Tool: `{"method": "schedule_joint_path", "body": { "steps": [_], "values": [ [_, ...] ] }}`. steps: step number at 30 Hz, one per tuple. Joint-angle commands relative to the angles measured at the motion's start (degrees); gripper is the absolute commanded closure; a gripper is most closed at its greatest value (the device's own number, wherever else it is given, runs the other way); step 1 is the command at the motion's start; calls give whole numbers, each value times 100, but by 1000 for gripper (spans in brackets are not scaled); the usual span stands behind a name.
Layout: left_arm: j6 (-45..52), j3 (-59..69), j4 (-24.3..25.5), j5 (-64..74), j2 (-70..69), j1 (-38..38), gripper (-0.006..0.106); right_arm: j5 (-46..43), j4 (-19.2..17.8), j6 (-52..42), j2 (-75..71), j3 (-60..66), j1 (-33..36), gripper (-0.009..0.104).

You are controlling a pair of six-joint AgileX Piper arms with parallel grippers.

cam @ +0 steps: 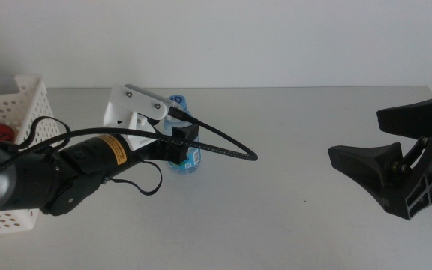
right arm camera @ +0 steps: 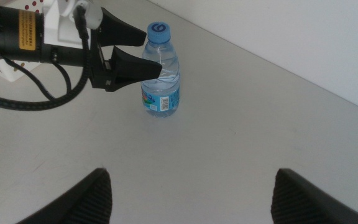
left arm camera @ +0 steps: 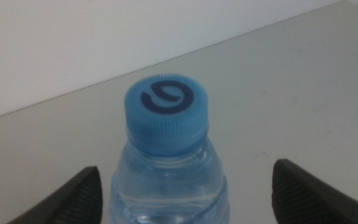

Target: Use arms to grab the bottles and put them into the dustbin to the left of the table.

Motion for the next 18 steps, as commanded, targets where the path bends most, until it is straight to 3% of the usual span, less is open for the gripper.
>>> {"method": "schedule_joint_path", "body": {
  "steps": [1, 10, 13, 15, 18],
  "values": [
    [-137, -301, -51, -628, 88, 9, 7, -368, -24, -48, -60, -136, -3, 30],
    [59, -490, -271, -1485, 1038, 9, 7, -368, -24, -48, -60, -136, -3, 30],
    [187, -490, -572, -1757, 1143, 9, 13, -368, -24, -48, -60, -136, -3, 30],
    [244, -490, -678, -1659, 1143, 9, 26, -368, -24, -48, -60, -136, -3, 30],
    [335, -490, -423, -1638, 1137, 16, 59, -368, -24, -48, -60, -136, -3, 30]
  ]
}}
